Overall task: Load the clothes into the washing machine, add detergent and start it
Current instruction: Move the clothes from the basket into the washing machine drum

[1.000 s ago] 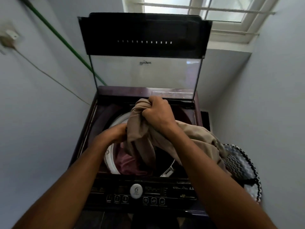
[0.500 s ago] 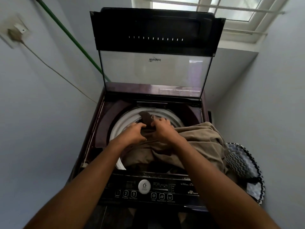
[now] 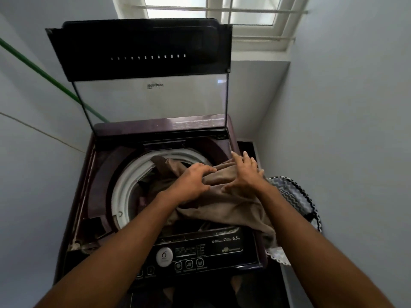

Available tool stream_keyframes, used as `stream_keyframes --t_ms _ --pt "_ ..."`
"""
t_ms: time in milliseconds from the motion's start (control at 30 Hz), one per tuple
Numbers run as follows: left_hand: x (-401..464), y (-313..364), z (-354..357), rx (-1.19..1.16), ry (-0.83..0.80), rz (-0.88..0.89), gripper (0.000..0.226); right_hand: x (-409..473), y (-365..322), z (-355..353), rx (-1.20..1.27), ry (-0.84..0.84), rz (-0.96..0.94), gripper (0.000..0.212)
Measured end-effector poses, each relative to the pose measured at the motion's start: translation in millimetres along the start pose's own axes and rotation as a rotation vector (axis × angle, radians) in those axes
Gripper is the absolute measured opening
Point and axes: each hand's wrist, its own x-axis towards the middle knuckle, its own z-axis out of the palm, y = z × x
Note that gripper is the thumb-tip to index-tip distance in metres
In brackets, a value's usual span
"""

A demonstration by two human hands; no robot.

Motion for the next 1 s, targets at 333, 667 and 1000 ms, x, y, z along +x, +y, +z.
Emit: stream_keyframes --t_ms 333,667,1000 --pt "31 59 63 0.329 -0.218 0.142 0.124 -17 89 6 0.544 -0.278 -0.053 0.111" --pt "47 58 81 0.415 -0.274 0.157 0.12 -13 92 19 0.029 -0.283 -0.02 0.133" --pt "44 58 65 0.167 -0.094 0.18 0.113 -22 77 -3 0.303 0.06 -0.055 0.005"
